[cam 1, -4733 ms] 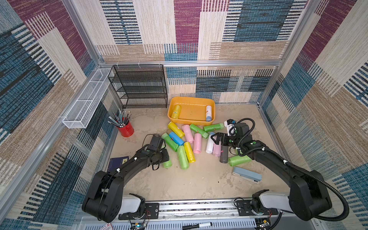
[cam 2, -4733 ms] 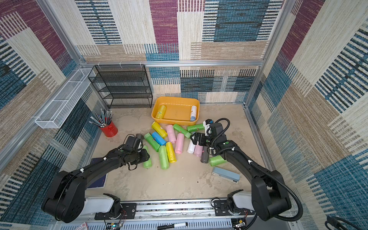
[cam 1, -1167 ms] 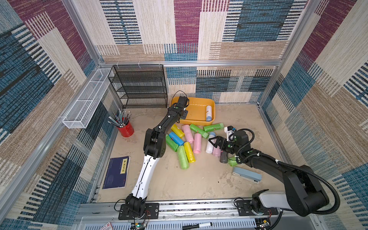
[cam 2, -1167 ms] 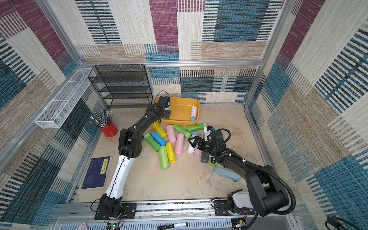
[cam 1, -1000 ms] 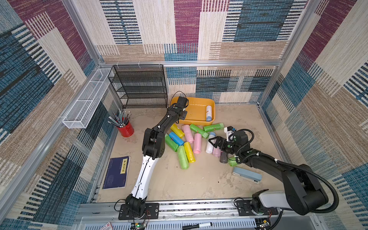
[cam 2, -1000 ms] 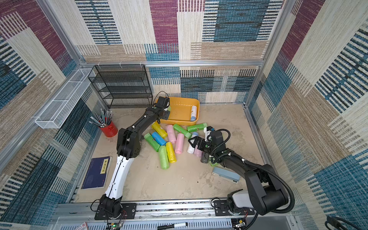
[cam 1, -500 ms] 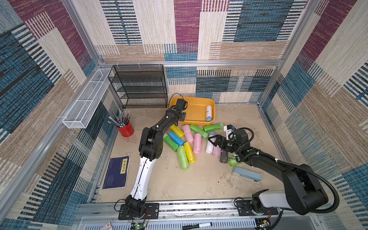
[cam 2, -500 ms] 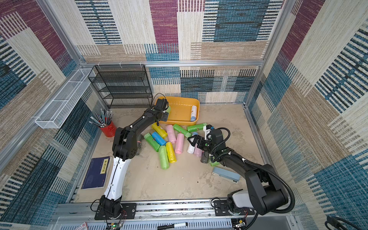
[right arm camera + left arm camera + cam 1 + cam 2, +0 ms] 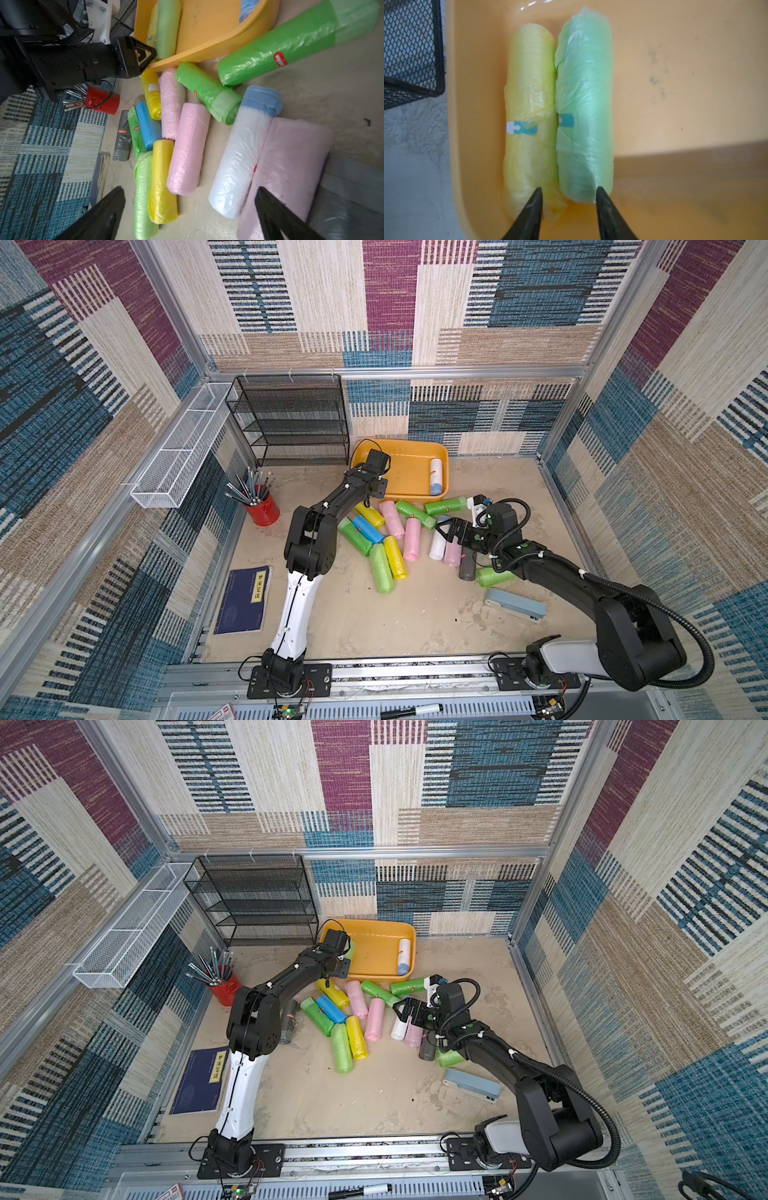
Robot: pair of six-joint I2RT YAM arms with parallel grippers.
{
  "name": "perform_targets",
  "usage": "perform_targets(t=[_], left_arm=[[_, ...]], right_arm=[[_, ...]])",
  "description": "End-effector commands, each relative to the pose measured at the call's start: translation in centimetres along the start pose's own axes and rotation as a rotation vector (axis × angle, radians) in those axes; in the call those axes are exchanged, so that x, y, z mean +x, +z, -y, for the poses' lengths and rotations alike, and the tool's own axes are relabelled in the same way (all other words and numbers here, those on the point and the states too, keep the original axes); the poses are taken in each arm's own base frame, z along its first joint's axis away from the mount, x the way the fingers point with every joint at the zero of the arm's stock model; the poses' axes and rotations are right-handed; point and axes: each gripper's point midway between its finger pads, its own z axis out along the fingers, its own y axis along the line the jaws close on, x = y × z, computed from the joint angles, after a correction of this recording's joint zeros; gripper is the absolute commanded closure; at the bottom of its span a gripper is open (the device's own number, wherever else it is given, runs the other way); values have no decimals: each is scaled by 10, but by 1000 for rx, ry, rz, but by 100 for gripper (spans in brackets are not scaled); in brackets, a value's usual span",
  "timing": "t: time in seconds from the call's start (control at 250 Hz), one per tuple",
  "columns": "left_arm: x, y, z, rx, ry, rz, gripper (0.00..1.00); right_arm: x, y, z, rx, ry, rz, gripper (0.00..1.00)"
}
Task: Put the roll of trash bags into the storage box
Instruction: Place the roll of trash bags in the storage box.
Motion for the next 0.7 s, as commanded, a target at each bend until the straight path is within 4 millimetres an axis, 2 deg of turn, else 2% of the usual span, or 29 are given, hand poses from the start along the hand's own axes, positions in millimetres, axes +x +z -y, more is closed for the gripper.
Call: perform_targets(t=[0.0, 0.172, 0.296, 0.536, 0.7], left_arm=[[17, -10, 6, 47, -42, -72, 57], [11, -19, 9, 70, -62, -60, 57], [5, -32, 10, 98, -87, -48, 57], [-15, -82, 18, 208, -153, 11, 52], [-16, -111, 30, 324, -214, 21, 53]], right_arm=[[-3, -4, 9, 69, -42, 8, 1], [-5, -3, 7, 71, -57, -4, 1], [-3, 0, 15, 112, -63, -18, 1], [3, 1, 29, 176, -60, -55, 1], [5, -7, 35, 234, -75, -72, 1]])
